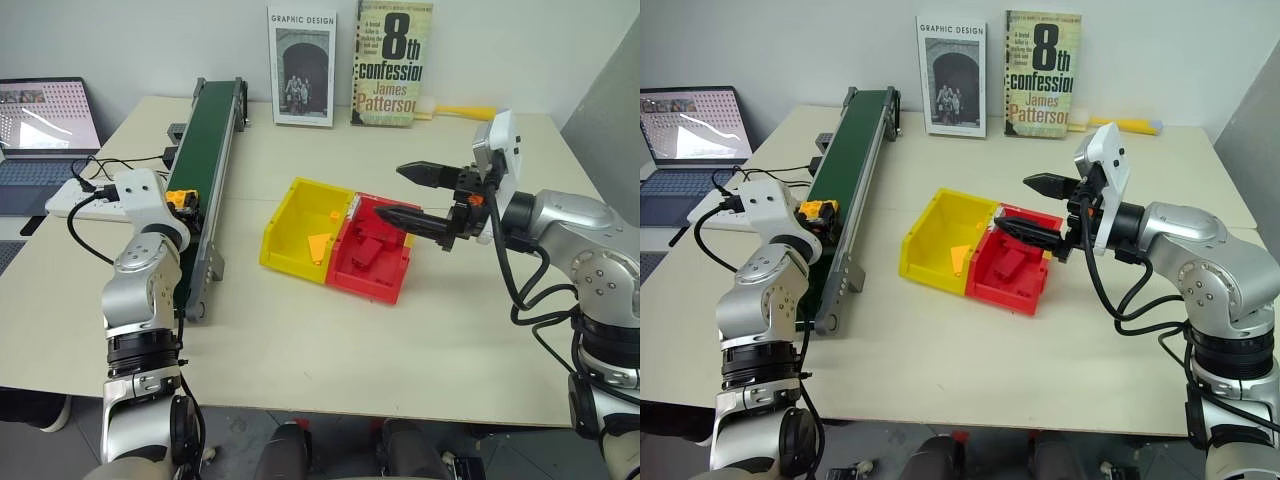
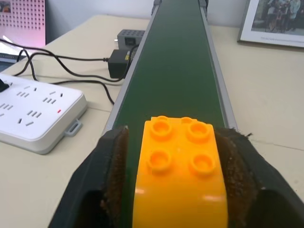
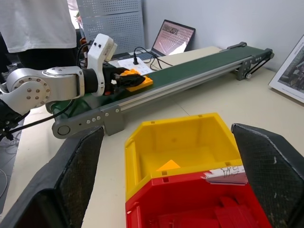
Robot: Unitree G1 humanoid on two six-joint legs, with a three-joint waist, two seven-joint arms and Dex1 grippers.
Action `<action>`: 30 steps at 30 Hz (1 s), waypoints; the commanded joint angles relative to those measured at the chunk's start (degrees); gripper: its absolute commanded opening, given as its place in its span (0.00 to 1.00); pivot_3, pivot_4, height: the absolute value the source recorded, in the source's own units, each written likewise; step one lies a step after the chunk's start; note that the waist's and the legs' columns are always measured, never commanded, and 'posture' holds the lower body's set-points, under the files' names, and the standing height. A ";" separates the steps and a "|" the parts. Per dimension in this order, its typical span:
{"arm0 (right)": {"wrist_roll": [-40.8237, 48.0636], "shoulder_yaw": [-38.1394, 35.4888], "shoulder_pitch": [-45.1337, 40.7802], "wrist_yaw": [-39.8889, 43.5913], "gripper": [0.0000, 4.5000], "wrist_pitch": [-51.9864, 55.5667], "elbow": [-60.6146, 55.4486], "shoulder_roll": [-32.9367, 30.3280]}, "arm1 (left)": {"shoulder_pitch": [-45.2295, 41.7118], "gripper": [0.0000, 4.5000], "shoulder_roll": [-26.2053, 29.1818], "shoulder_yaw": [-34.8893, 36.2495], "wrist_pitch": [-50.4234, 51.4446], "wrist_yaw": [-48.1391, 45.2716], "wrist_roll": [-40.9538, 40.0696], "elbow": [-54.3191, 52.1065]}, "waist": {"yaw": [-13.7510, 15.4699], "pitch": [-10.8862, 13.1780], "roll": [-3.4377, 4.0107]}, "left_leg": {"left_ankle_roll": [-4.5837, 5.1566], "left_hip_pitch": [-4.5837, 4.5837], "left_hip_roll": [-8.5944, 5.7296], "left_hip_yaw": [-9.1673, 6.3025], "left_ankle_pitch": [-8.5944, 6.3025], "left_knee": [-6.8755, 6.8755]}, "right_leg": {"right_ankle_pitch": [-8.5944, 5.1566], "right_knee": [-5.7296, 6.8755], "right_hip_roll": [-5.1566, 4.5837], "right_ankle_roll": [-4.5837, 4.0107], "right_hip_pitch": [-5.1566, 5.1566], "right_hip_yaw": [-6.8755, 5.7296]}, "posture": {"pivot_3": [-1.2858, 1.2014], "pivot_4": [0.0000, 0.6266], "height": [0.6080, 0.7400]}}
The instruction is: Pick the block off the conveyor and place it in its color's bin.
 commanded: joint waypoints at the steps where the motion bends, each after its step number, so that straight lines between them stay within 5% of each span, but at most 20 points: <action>1: 0.42 -0.58 -1.34 0.41 1.00 -1.28 -0.48 -0.56 | 0.30 0.39 0.26 0.61 0.78 0.50 -0.31 -4.39 | 0.00 0.00 0.00 | -0.01 0.00 0.00 -0.01 0.00 0.00 | 0.00 0.00 0.00 0.00 0.00 -0.01 | 0.52 0.24 1.00; 9: -0.55 -0.20 -1.43 0.59 1.00 -2.24 -0.41 -1.25 | -2.66 0.34 2.56 -1.01 0.82 -1.76 0.42 -4.98 | 0.00 0.00 0.00 | 0.00 -0.01 0.00 -0.01 0.00 0.00 | 0.00 0.00 0.00 0.00 0.00 -0.01 | 0.52 0.24 1.00; 14: -6.03 4.36 -0.11 3.73 1.00 -3.18 -2.75 -9.31 | -7.93 0.34 4.93 -11.90 0.25 -17.18 -0.78 -4.82 | 0.77 0.00 -0.01 | -0.01 -0.09 -0.09 0.00 0.01 0.03 | 0.00 -0.11 -0.03 0.00 0.03 -0.14 | 0.52 0.24 1.00; 25: 0.17 1.56 -0.31 -1.62 1.00 6.78 -13.32 -10.96 | -12.76 0.34 2.64 -24.63 -2.84 -35.10 0.16 3.43 | -0.21 0.00 0.00 | 0.00 -0.06 -0.03 0.02 0.00 -0.04 | 0.00 -0.16 0.03 0.00 0.01 0.00 | 0.52 0.24 1.00; 30: 1.74 -0.27 0.76 -4.73 1.00 9.21 -15.76 -10.85 | -14.44 0.55 1.30 -25.36 -5.05 -38.76 0.08 7.16 | -0.01 0.00 0.00 | 0.06 -0.09 -0.04 0.00 -0.03 -0.02 | 0.00 -0.17 0.03 0.00 0.01 -0.02 | 0.52 0.24 1.00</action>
